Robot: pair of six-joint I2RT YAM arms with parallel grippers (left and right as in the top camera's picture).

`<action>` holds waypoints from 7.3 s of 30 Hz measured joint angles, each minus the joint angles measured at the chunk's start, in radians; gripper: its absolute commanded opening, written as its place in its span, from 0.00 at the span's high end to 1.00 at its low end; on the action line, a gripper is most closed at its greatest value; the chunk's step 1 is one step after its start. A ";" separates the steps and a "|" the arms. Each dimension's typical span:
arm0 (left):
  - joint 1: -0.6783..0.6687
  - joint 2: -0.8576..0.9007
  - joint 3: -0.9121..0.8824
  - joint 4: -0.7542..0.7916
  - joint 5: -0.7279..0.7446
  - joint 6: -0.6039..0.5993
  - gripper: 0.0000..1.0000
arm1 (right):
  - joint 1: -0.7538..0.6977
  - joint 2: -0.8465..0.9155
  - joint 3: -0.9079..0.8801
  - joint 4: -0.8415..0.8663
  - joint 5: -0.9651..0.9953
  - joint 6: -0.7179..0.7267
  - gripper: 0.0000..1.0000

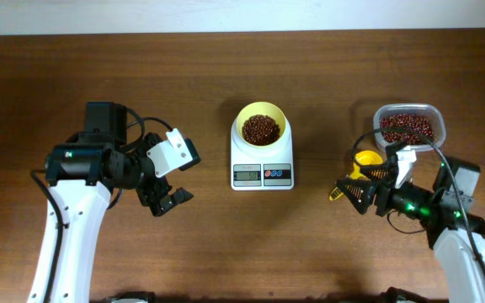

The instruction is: Scoop item into bowl and weigh 50g on scale

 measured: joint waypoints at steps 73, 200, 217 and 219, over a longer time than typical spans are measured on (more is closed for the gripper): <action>0.000 0.000 0.000 0.000 0.000 0.000 0.01 | 0.411 -1.119 -0.479 0.378 0.731 0.237 0.01; 0.082 -1.302 -1.212 1.140 -0.428 -1.038 0.01 | 0.375 -1.122 -0.544 0.290 0.933 0.080 0.01; 0.082 -1.302 -1.212 1.140 -0.428 -1.038 0.01 | 0.320 -1.122 -0.544 0.280 1.027 0.241 0.01; 0.082 -1.302 -1.212 1.140 -0.428 -1.038 0.01 | 0.320 -1.122 -0.544 0.280 1.027 0.241 0.01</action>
